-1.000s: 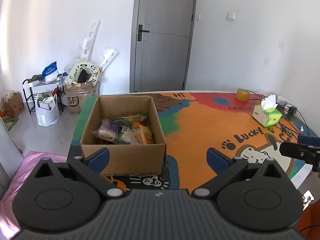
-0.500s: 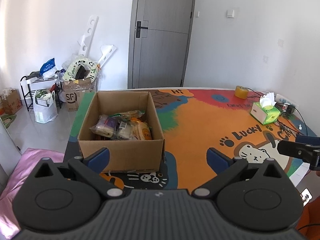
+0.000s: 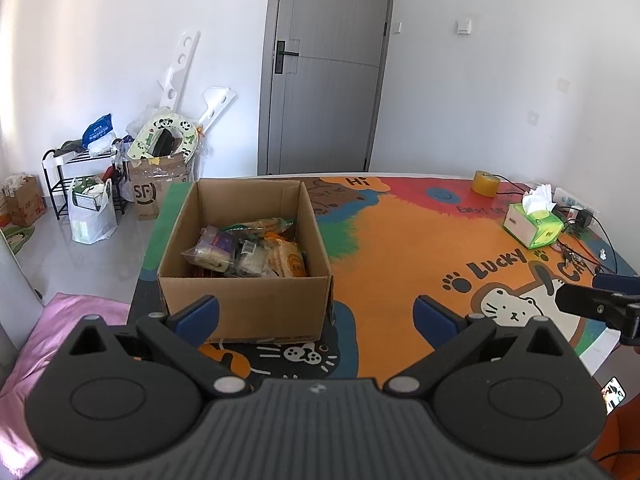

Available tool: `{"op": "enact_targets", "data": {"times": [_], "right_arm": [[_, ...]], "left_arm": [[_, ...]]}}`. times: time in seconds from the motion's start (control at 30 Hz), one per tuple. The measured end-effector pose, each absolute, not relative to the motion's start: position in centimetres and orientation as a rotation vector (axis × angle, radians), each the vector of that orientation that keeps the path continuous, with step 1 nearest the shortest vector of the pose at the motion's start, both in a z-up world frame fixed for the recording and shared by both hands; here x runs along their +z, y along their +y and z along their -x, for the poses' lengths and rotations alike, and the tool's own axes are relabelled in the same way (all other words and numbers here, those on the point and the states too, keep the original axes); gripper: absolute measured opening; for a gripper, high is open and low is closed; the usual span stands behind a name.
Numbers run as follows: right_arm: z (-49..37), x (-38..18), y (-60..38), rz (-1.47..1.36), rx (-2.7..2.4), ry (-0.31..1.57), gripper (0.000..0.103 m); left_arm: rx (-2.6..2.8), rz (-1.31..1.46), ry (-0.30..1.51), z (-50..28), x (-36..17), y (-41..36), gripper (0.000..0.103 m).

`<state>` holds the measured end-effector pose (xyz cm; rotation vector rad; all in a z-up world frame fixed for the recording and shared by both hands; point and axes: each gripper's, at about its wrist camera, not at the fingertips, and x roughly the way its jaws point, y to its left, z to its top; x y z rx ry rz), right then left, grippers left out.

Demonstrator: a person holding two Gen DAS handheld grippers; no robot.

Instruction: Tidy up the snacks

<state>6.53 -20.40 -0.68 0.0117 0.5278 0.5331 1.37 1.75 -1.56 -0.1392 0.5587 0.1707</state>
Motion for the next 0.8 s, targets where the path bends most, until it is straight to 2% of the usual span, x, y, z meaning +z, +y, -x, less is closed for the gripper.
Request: {"op": "enact_targets", "data": {"times": [0.8], "right_arm": [[-6.61, -0.96, -20.39, -0.008, 0.535, 0.533, 0.103]], "left_arm": [[0.159, 0.143, 0.571, -1.44, -1.68, 1.49, 0.102]]}}
